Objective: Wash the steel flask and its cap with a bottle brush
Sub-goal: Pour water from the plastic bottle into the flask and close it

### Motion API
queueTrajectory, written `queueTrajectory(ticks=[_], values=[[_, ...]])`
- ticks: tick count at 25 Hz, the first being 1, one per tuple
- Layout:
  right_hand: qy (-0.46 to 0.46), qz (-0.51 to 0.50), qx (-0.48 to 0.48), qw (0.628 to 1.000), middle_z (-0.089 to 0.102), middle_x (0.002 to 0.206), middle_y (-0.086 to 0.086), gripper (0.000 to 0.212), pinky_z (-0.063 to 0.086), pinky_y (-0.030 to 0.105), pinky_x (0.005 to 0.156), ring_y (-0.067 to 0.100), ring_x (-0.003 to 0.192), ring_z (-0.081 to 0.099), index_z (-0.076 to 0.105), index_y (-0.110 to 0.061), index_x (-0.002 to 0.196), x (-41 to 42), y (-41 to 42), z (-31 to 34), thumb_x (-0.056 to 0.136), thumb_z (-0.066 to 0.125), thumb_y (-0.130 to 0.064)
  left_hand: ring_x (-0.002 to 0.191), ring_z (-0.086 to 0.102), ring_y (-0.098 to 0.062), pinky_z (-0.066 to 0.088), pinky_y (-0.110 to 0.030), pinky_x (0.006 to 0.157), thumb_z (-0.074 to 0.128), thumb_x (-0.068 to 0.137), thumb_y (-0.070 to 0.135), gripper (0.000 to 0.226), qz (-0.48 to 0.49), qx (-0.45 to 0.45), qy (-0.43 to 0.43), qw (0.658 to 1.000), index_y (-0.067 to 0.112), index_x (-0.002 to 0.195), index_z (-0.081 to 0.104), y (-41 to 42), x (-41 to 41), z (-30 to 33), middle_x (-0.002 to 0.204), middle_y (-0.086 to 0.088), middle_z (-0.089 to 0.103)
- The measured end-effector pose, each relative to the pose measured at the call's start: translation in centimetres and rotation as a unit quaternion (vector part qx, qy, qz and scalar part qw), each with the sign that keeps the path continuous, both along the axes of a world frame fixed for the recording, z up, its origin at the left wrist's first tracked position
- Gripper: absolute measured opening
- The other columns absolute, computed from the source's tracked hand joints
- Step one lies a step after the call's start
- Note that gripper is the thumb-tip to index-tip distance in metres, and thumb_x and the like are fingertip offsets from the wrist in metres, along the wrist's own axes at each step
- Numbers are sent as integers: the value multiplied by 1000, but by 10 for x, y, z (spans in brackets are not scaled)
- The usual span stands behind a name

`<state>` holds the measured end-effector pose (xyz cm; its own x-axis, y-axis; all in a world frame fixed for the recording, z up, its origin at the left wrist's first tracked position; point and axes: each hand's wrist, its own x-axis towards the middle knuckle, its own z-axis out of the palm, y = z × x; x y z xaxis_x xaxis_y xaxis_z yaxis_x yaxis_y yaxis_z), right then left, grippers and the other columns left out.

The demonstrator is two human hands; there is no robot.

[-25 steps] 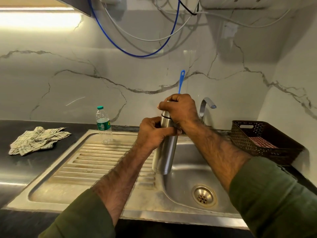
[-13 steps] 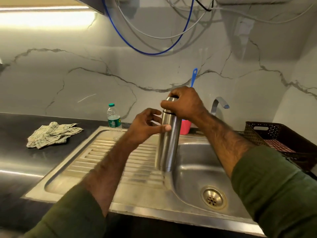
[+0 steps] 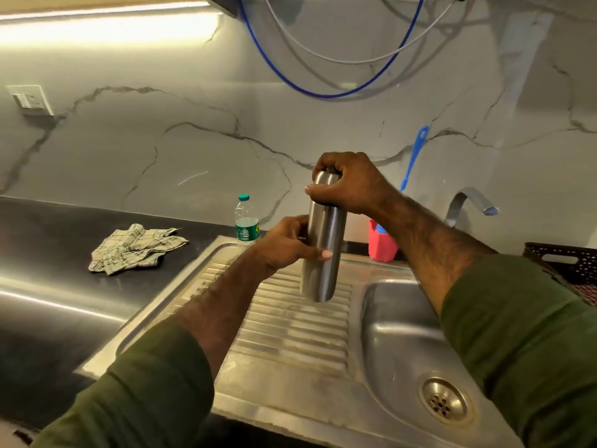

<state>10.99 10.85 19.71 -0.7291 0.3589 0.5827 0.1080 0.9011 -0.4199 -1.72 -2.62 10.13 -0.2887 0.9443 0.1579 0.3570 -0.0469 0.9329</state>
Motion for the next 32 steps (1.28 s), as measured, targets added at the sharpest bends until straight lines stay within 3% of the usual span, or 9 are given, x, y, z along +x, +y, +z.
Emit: queueTrajectory(ticks=[2,5,9,12,17,20,23,26,32], values=[[-38,-54,45,997,71,94,-5,41,53,26,64,13,83,67,69,-28,103,-16,7,-1,75,77,-56,110,73,-20,58,-47,105,96,74,15,54,91,9,13,996,22,121,69,15,0,-9,116,-2,77],[-68,-154,67,984,66,100,0,56,52,32,69,20,88,62,67,-25,111,-35,20,-7,71,70,-64,101,73,-17,61,-44,98,101,65,33,63,188,22,59,980,20,119,72,40,-6,-20,107,2,77],[-94,-263,49,959,58,91,3,46,47,35,66,24,82,57,62,-17,102,-52,36,-13,79,65,-56,90,75,-12,65,-43,88,95,48,66,85,256,14,120,959,26,119,74,67,-15,-33,103,9,77],[-94,-202,78,972,60,89,2,46,47,33,65,23,80,59,63,-16,100,-63,57,-17,82,61,-58,96,71,-12,61,-38,85,96,52,69,89,253,3,156,955,28,124,63,83,-24,-43,113,10,71],[-128,-11,99,987,68,91,-5,33,58,34,68,11,78,65,62,-29,103,-68,85,-14,87,64,-58,114,69,-26,61,-46,96,90,79,47,70,63,-52,50,995,40,139,54,87,-70,-30,128,-4,63],[-149,20,120,981,67,97,-5,33,57,31,70,11,83,65,60,-29,110,-73,96,-20,93,62,-57,123,65,-25,58,-46,102,90,77,32,81,14,-69,37,997,37,148,51,98,-81,-26,135,-3,64],[-153,18,145,977,64,103,-6,35,55,31,70,13,87,63,57,-30,114,-75,103,-32,93,63,-57,125,65,-25,60,-45,101,95,74,16,91,52,-43,34,997,26,151,49,112,-76,-34,132,-1,66],[-192,6,175,966,60,108,-4,43,54,33,72,16,92,61,54,-30,120,-82,103,-41,90,68,-58,118,65,-19,63,-43,95,103,62,19,94,145,5,83,986,28,142,55,121,-68,-53,126,8,64],[-163,-13,161,973,63,107,-1,49,55,34,72,18,91,61,55,-28,119,-85,104,-46,87,68,-63,109,69,-14,63,-47,92,99,45,59,97,261,30,160,952,43,132,58,122,-62,-64,123,13,71]])
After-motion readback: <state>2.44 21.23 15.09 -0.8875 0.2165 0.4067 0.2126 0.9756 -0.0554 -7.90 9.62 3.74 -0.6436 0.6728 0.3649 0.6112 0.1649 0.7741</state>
